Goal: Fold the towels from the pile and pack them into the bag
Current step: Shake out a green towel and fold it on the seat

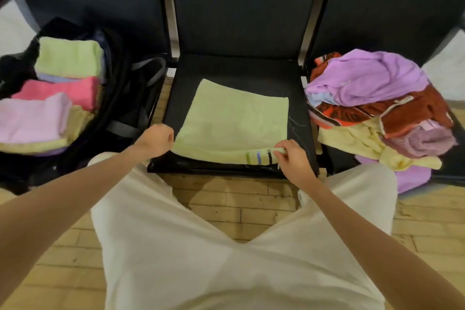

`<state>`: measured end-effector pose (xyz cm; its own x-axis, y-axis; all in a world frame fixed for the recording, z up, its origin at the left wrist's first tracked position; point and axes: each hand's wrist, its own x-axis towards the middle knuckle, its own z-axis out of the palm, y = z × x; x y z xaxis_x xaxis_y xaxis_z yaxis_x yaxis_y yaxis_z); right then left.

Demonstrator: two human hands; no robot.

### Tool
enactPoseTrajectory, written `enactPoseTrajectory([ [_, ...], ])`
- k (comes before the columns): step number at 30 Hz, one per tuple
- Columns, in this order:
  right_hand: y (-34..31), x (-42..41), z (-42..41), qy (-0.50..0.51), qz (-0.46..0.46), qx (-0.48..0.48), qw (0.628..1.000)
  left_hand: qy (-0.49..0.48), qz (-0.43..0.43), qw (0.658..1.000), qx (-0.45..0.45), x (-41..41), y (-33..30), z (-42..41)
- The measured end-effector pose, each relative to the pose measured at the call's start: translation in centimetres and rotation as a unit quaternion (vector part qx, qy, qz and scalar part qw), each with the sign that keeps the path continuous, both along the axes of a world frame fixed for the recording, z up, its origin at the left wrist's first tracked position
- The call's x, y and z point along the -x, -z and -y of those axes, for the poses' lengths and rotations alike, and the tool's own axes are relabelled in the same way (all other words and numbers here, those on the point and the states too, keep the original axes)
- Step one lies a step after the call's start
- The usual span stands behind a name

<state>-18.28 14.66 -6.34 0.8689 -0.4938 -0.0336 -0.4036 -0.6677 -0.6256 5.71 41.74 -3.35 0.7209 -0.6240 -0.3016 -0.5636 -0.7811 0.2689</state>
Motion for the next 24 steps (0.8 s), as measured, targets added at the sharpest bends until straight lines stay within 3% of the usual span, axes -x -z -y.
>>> enactPoseTrajectory([
  [3, 0.5, 0.9, -0.9, 0.010, 0.021, -0.019, 1.000, 0.053, 0.040, 0.993, -0.099, 1.3, 0.5, -0.2],
  [7, 0.6, 1.6, -1.2, 0.014, 0.024, -0.054, 0.998, 0.069, 0.060, 0.953, -0.289, 3.9, 0.6, 1.1],
  [9, 0.7, 1.7, -1.2, 0.028, 0.030, -0.084, 0.996, 0.086, 0.110, 0.944, -0.298, 5.3, 0.3, 2.4],
  [11, 1.0, 1.6, -1.1, 0.044, 0.048, -0.110, 0.992, 0.109, 0.095, 0.970, -0.195, 6.5, 0.9, 3.8],
  [13, 1.3, 1.5, -1.0, 0.060, 0.074, -0.130, 0.987, 0.104, -0.033, 0.994, -0.020, 7.7, 1.8, 5.3],
  [15, 1.5, 1.1, -0.6, 0.067, 0.089, -0.154, 0.982, 0.099, -0.132, 0.982, 0.097, 9.2, 2.5, 7.2],
  [21, 1.2, -0.4, 1.0, 0.072, 0.108, -0.227, 0.965, 0.010, -0.246, 0.940, 0.236, 12.2, 5.0, 13.8],
  [24, 1.8, -1.6, 2.7, 0.084, 0.104, -0.252, 0.959, -0.004, -0.262, 0.924, 0.279, 12.6, 5.4, 15.3],
])
